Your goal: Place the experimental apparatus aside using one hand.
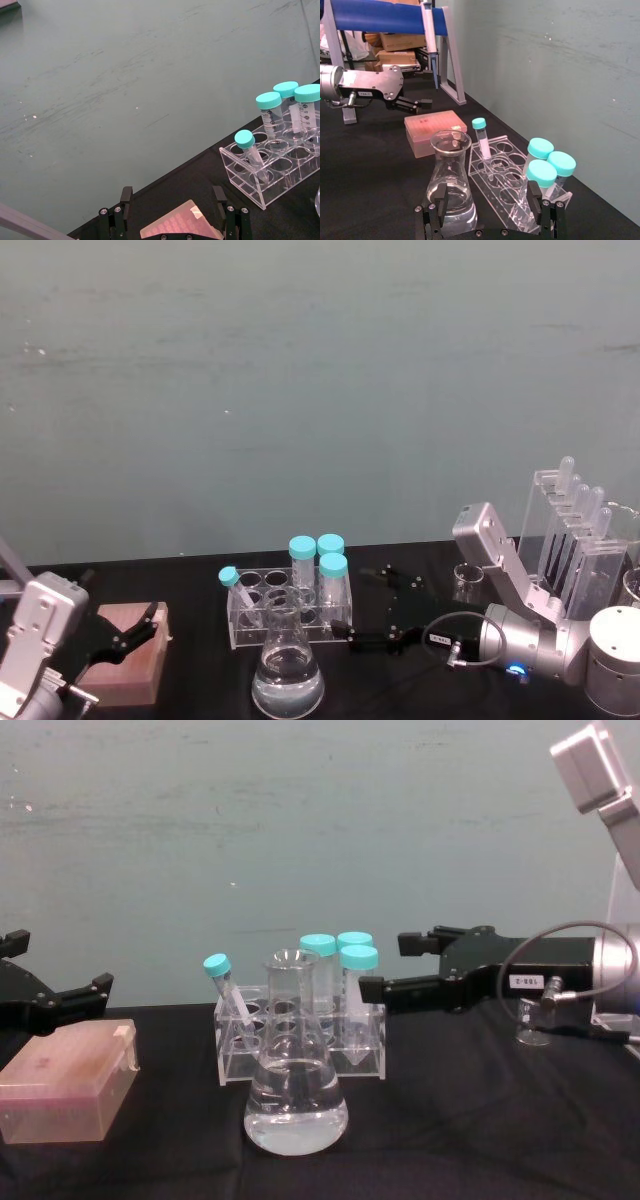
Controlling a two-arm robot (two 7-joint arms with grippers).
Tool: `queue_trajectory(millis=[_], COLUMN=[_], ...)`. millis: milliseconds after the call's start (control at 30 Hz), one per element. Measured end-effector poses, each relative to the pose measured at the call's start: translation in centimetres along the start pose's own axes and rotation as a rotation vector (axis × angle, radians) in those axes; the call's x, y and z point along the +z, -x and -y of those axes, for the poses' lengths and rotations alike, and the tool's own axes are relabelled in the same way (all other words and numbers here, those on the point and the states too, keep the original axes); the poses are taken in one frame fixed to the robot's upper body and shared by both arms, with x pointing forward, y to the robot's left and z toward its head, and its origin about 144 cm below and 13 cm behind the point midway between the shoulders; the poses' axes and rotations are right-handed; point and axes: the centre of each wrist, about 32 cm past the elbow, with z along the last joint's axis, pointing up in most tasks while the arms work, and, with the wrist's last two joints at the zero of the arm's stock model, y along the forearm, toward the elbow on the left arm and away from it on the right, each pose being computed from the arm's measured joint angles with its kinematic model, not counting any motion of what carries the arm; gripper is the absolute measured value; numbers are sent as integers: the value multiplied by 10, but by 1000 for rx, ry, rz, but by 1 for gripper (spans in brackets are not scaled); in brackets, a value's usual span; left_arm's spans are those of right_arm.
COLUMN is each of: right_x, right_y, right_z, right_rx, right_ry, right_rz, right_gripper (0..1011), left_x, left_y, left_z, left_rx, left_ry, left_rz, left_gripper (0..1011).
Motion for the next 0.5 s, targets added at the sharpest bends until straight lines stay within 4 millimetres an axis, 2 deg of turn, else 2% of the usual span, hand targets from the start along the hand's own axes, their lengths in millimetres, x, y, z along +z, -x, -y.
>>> queue_trajectory(millis=[500], right_x=[3], right_y=[-4], right_z=[-15], right_rx=[71], right_ry=[0], right_rz=[-19], right_gripper=[1000], left_x=[0], left_y=[0], left_z=[0], left_rx=[0], left_ry=[0], left_rz=[0], left_gripper=[1000])
